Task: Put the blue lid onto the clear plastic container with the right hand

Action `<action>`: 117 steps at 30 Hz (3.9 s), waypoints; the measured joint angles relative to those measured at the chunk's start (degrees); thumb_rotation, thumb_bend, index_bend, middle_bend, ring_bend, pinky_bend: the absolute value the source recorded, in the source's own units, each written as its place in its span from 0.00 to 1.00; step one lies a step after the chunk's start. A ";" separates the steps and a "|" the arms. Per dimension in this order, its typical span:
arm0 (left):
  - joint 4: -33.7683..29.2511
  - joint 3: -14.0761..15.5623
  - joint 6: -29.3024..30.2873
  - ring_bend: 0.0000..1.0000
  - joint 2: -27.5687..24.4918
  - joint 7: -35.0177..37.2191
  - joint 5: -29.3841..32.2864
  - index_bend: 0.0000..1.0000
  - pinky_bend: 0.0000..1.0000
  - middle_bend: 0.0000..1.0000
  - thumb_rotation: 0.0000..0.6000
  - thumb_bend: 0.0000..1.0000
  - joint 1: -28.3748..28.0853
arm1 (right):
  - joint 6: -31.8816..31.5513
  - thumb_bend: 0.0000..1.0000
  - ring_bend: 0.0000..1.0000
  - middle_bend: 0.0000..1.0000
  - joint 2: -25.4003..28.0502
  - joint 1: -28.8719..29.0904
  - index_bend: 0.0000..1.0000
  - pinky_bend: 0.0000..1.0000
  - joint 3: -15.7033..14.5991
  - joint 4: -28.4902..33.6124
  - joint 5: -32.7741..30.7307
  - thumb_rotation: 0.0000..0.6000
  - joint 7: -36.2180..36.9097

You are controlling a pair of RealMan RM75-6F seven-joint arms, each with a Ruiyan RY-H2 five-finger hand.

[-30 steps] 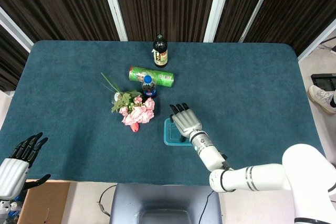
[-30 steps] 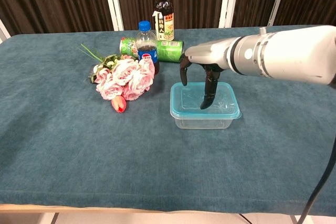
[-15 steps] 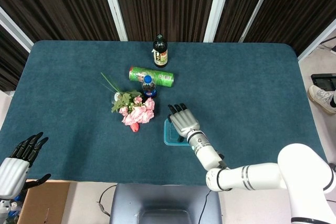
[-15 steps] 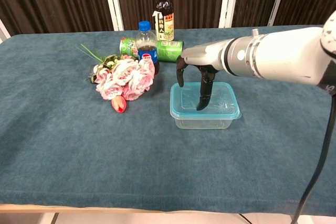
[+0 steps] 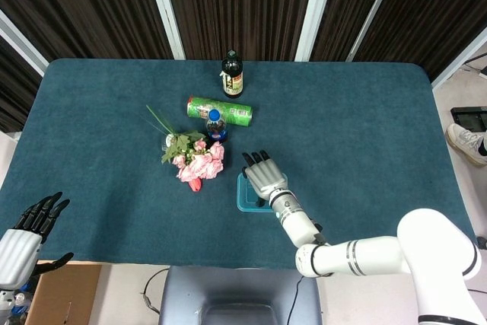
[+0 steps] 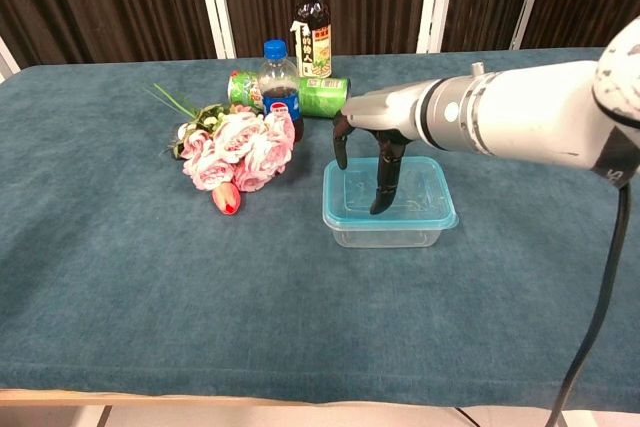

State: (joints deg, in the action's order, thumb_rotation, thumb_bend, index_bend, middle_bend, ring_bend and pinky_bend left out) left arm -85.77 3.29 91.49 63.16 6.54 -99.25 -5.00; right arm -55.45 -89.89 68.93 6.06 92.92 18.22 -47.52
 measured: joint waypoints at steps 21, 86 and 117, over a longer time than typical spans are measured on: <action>0.11 0.00 0.36 0.07 -0.03 0.22 -0.12 0.05 0.16 0.00 1.00 0.45 0.13 | -0.09 0.01 0.00 0.12 -0.69 0.13 0.45 0.03 -0.93 -0.58 0.15 1.00 -1.04; -0.04 -0.44 -0.18 0.07 0.30 -0.72 0.67 0.05 0.16 0.00 1.00 0.45 -0.06 | -14.32 0.05 0.00 0.01 18.71 -12.53 0.20 0.03 -2.76 20.56 23.09 1.00 5.73; -0.86 -1.64 -2.35 0.03 1.42 -4.63 3.43 0.07 0.13 0.00 1.00 0.45 -0.42 | -41.80 0.05 0.00 0.00 24.13 -57.10 0.16 0.00 -14.48 3.99 55.31 1.00 36.26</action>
State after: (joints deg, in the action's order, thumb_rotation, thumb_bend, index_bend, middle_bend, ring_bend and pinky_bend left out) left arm -86.63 1.65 89.14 64.58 1.90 -95.82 -5.42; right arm -97.25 -65.76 11.83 -8.42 96.91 73.52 -11.26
